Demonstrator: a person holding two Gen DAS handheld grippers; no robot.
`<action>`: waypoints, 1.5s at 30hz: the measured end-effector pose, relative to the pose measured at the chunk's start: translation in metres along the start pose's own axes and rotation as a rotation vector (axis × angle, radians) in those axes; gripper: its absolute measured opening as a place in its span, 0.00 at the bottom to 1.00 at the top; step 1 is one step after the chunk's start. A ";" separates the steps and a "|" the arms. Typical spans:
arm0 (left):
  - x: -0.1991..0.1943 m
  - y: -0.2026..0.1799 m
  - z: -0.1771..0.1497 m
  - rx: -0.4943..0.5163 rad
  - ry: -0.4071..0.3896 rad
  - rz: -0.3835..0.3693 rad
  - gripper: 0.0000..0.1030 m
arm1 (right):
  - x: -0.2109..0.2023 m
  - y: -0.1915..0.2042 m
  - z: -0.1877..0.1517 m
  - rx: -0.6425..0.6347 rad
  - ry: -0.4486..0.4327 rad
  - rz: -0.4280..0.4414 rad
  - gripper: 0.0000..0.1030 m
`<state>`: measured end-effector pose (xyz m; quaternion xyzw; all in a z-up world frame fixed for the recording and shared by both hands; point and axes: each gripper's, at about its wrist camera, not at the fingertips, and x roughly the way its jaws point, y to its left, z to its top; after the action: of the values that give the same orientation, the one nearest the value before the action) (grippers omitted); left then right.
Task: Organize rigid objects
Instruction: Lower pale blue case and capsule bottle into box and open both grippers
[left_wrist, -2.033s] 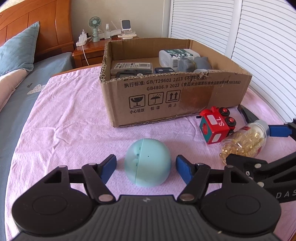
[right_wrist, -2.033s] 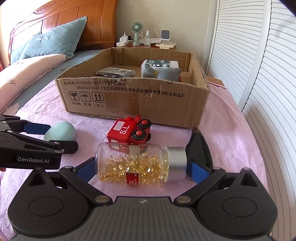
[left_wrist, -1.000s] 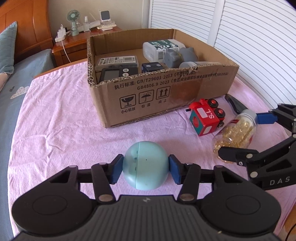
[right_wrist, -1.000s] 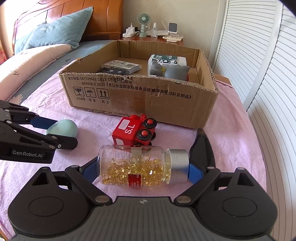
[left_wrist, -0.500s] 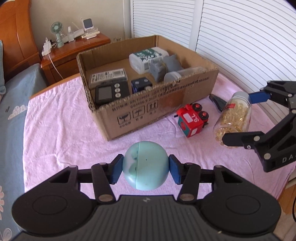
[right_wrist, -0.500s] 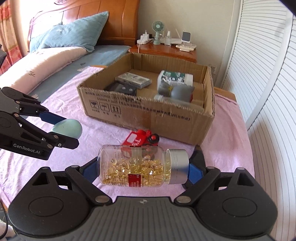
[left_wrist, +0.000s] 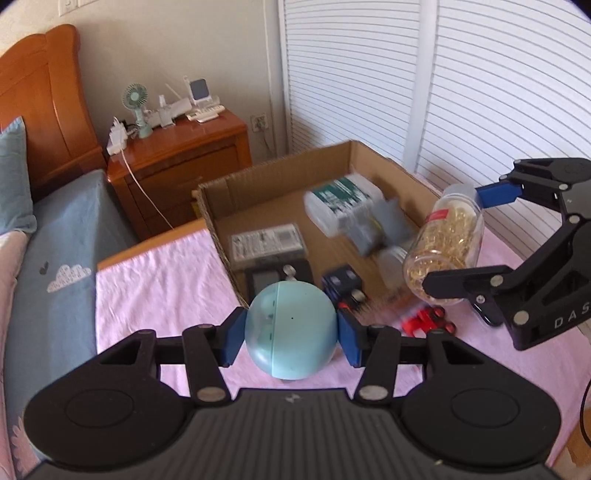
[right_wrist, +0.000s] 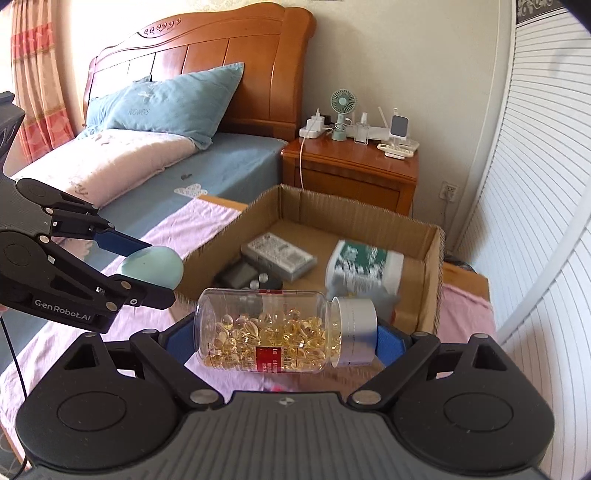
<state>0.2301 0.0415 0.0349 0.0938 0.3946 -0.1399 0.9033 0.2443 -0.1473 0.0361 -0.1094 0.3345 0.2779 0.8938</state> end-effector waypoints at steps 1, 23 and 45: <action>0.003 0.004 0.006 -0.005 -0.002 0.009 0.50 | 0.007 -0.001 0.007 -0.003 0.002 0.005 0.93; 0.090 0.025 0.086 -0.010 0.058 0.074 0.50 | 0.067 -0.016 0.026 0.100 0.001 0.070 1.00; 0.107 0.007 0.093 -0.062 0.067 0.151 0.92 | -0.021 -0.023 -0.013 0.158 -0.059 -0.061 1.00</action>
<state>0.3656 0.0024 0.0192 0.1000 0.4205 -0.0560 0.9000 0.2376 -0.1794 0.0405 -0.0405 0.3253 0.2263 0.9172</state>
